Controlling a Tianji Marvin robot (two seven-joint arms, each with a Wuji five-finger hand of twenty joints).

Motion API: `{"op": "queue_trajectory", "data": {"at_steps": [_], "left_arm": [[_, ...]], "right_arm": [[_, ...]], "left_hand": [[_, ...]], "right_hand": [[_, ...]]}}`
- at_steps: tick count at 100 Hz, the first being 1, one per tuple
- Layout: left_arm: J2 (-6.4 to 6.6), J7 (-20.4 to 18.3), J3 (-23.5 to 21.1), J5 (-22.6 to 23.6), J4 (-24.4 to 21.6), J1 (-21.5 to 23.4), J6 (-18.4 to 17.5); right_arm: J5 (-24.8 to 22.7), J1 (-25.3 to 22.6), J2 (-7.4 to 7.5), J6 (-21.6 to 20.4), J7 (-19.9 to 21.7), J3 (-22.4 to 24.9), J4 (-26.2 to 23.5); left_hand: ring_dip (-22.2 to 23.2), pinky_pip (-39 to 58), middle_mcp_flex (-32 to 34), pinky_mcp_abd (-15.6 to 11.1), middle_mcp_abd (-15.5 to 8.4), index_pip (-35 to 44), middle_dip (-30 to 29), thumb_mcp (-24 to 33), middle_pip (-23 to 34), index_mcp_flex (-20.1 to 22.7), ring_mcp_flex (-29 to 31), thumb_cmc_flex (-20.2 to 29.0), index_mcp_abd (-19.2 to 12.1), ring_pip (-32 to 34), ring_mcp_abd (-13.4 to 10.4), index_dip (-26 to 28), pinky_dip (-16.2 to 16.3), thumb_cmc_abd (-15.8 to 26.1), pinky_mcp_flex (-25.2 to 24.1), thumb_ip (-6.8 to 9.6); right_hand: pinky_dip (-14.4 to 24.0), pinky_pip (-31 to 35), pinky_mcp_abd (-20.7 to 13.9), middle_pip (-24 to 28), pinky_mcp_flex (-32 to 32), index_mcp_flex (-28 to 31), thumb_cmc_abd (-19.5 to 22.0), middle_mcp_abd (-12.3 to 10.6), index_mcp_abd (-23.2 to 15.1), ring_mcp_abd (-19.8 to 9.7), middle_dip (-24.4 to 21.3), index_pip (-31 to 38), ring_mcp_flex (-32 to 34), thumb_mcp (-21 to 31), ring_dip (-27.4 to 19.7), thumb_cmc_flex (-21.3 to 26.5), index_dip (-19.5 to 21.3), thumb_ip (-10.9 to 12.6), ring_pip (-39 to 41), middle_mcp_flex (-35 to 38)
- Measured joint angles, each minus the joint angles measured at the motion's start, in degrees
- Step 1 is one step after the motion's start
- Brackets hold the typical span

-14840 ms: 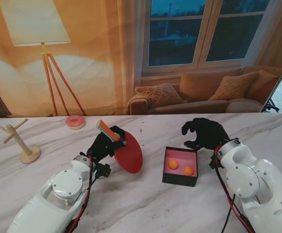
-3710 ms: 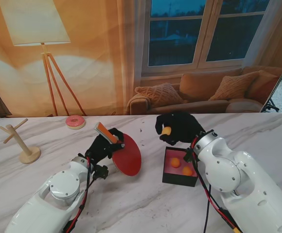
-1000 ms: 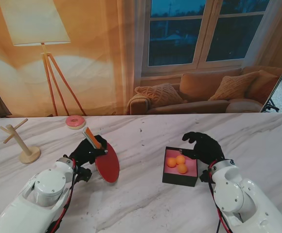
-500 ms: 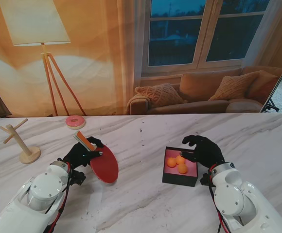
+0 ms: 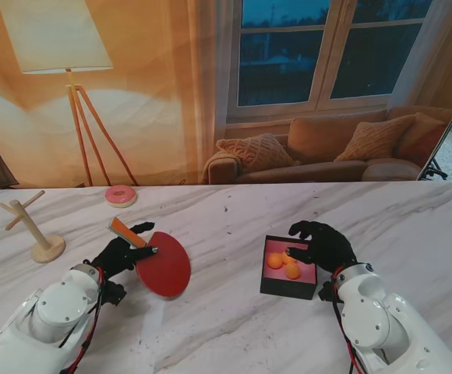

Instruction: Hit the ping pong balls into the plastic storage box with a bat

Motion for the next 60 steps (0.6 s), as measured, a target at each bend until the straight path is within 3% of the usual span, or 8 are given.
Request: {"op": "queue_trajectory", "data": {"at_steps": [10,20,21,24,36,50,60], "left_arm": [[0.33,-1.89,-0.87,0.86,-0.23,0.51,-0.03],[0.87,-4.77,-2.02,2.02,-0.99,1.22,0.66],[0.92,-4.89,-2.1,2.08,-1.06,1.29,0.78],[1.06,-5.0,-2.31,2.17,-1.29,1.51,1.25],[1.14,-2.81,-2.82,2.13,-1.55,2.29,2.21],[0.89,-0.47,-3.57,3.09,-1.55,3.0,2.24],[0.7,0.77,-3.85,3.69,-1.46,3.34,2.2]], "right_arm": [[0.15,-0.03,0.01,0.01,0.23,-0.11,-0.04],[1.01,-0.19,0.01,0.08,0.52,-0.11,-0.4],[1.07,-0.21,0.01,0.08,0.54,-0.11,-0.45],[1.25,-0.28,0.01,0.09,0.58,-0.11,-0.6],[1.28,-0.38,0.01,0.08,0.65,-0.17,-1.01],[1.27,-0.31,0.02,0.17,0.91,-0.54,-1.03],[1.27,-0.23,0.08,0.52,1.62,-0.7,-1.08]], "left_hand": [[-1.2,-4.12,-2.74,-1.56,-0.8,-2.11,-0.93,-2.43,-1.94,-2.78,-2.15,0.05,1.45,-3.71,-1.42,-1.34,-2.07,-0.57,-5.56,0.01],[-1.38,-5.46,-3.57,-1.99,-1.28,-4.11,-1.48,-4.36,-2.34,-3.09,-2.15,-1.57,4.65,-4.77,-1.87,-2.21,-2.74,-0.6,-6.74,0.48],[-1.39,-5.47,-3.57,-2.0,-1.28,-4.14,-1.49,-4.71,-2.32,-3.09,-2.15,-1.6,4.87,-4.81,-1.87,-2.22,-2.74,-0.6,-6.77,-0.37],[-1.39,-5.58,-3.57,-2.02,-1.28,-4.15,-1.49,-5.09,-2.29,-3.09,-2.15,-2.22,5.93,-5.01,-1.87,-2.3,-2.75,-0.6,-6.87,-0.46],[-1.19,-5.61,-3.56,-2.02,-1.27,-4.22,-1.51,-7.78,-2.29,-2.93,-2.15,-2.72,8.07,-5.0,-1.87,-2.58,-2.75,-0.56,-6.89,-0.49],[-0.96,-5.13,-3.5,-2.02,-0.87,-2.73,-1.51,-9.39,-2.37,-1.18,-2.15,-2.48,8.05,-4.42,-1.87,-0.8,-2.6,-0.13,-6.89,-0.5],[-0.92,-4.63,-3.16,-2.02,0.2,1.1,-1.51,-11.59,-2.39,3.34,-2.14,-0.22,6.61,-3.83,-1.87,2.36,-2.6,2.24,-6.77,-0.57]], "right_hand": [[0.01,0.01,0.0,0.0,0.0,0.0,0.0,0.0,-0.01,0.0,0.0,0.0,0.0,-0.01,0.0,0.0,0.0,0.0,0.0,0.0],[0.02,0.05,0.0,0.0,0.0,0.0,0.0,0.0,-0.01,0.0,0.0,0.01,0.0,-0.01,0.0,0.0,0.0,0.0,0.0,0.0],[0.02,0.06,0.0,0.0,0.0,0.0,0.0,0.0,-0.01,0.0,0.0,0.01,0.0,-0.01,0.0,0.0,0.0,0.0,0.0,0.0],[0.02,0.06,0.0,0.0,0.0,0.0,0.0,0.0,-0.01,0.0,0.0,0.01,0.0,-0.01,0.0,0.0,0.0,0.0,0.0,0.0],[0.02,0.11,0.0,0.0,0.0,0.0,0.01,0.0,-0.01,0.0,0.0,0.02,0.0,-0.01,0.0,0.0,0.0,0.0,0.0,0.0],[0.02,0.13,0.0,0.0,0.0,0.0,0.01,0.06,-0.01,0.0,0.0,0.02,0.0,-0.01,0.0,0.0,0.0,0.0,0.0,0.0],[0.02,0.13,0.0,0.0,0.0,0.0,0.01,0.08,-0.02,0.0,0.0,0.02,0.0,-0.01,0.0,0.0,0.0,0.0,0.0,0.0]]}}
